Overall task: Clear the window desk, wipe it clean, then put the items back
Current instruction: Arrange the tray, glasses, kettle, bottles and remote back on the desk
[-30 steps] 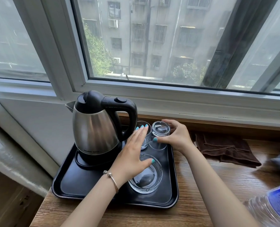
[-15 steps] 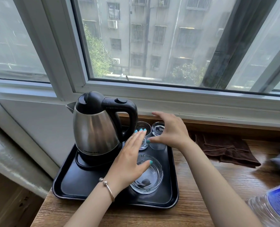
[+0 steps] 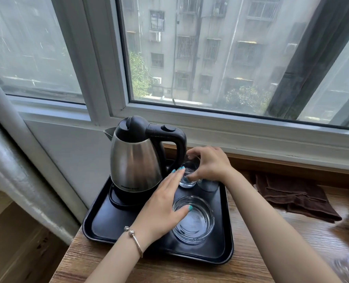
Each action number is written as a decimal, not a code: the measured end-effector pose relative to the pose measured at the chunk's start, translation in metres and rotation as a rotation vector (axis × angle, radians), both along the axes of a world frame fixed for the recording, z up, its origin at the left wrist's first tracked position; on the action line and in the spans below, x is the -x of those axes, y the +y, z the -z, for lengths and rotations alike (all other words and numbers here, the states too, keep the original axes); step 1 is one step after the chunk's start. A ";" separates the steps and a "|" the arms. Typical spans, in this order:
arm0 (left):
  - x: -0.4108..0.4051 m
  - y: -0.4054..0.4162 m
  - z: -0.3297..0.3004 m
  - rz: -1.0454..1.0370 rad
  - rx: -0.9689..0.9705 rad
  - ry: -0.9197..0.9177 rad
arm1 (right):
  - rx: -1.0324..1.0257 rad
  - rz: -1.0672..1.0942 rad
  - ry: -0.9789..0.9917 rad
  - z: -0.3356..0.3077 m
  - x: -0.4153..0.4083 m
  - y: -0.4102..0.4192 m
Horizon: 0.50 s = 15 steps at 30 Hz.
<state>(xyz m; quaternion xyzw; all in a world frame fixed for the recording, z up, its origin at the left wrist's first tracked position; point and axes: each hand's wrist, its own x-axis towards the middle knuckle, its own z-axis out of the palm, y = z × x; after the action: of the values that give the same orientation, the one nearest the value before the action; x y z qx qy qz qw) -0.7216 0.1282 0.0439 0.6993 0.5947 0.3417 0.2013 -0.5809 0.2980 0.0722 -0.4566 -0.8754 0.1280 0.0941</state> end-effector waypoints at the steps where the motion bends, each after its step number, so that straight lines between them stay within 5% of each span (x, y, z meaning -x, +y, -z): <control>1: -0.001 0.000 0.000 0.006 0.003 -0.003 | -0.002 0.007 0.012 -0.001 0.000 0.000; 15: -0.006 0.007 -0.005 0.033 -0.023 0.004 | 0.054 0.116 0.298 -0.052 -0.008 0.005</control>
<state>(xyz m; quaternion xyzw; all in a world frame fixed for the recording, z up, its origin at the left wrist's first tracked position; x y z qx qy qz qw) -0.7152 0.1353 0.0486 0.7119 0.5796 0.3438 0.1978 -0.5726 0.3033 0.1247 -0.4845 -0.8202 0.2122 0.2180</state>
